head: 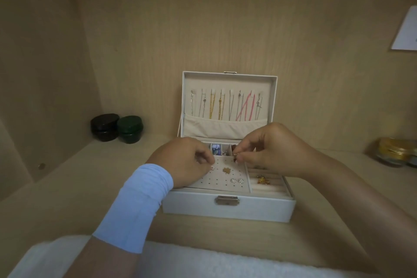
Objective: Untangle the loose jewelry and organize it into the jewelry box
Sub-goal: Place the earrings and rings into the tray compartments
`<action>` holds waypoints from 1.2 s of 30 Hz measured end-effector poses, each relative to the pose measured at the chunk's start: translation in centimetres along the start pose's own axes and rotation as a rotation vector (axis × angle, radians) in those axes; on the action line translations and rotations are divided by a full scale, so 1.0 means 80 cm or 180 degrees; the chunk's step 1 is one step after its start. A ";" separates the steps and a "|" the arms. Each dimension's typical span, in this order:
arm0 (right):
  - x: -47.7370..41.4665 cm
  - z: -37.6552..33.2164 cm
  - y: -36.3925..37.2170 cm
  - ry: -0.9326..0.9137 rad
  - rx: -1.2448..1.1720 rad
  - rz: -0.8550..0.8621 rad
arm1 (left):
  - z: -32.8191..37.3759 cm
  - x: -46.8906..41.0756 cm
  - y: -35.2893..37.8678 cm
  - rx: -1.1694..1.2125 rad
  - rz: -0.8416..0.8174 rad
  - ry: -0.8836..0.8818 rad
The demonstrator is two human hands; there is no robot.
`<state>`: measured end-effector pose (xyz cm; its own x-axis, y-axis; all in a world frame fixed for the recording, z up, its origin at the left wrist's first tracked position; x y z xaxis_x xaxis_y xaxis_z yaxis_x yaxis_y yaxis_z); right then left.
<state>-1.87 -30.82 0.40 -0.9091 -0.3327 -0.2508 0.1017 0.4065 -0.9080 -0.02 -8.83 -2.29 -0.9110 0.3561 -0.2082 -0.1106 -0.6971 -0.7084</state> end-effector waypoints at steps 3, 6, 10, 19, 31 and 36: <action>0.008 0.004 0.004 -0.0034 0.0396 0.0144 | 0.005 0.000 0.007 0.0045 0.0182 0.0158; 0.012 0.004 0.015 -0.0207 0.1138 0.0560 | 0.013 0.000 0.021 -0.0064 0.0209 0.0416; 0.012 -0.001 0.026 -0.0315 0.1470 0.0743 | 0.012 -0.002 0.028 -0.0091 0.0096 0.0428; 0.007 -0.001 0.041 -0.0487 0.1661 0.1022 | 0.009 -0.006 0.031 0.0048 0.0154 0.0366; 0.009 -0.001 0.028 -0.0659 0.1664 0.0638 | 0.007 -0.007 0.031 0.0082 0.0171 0.0348; 0.010 0.002 0.016 -0.0612 0.1530 0.0133 | 0.005 -0.007 0.031 0.0065 0.0153 0.0400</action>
<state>-2.42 -30.66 -1.02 -0.8143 -0.4932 -0.3061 0.3515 0.0008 -0.9362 0.06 -11.04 -3.65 -0.8586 0.3963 -0.3253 -0.0773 -0.7273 -0.6820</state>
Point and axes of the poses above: each hand's wrist, its own x-axis away from the middle knuckle, its own y-axis out of the palm, z = x × y, the point moved 1 cm from there along -x, towards the middle knuckle, and after that the axes turned 15 degrees about x, right-handed, at the moved point
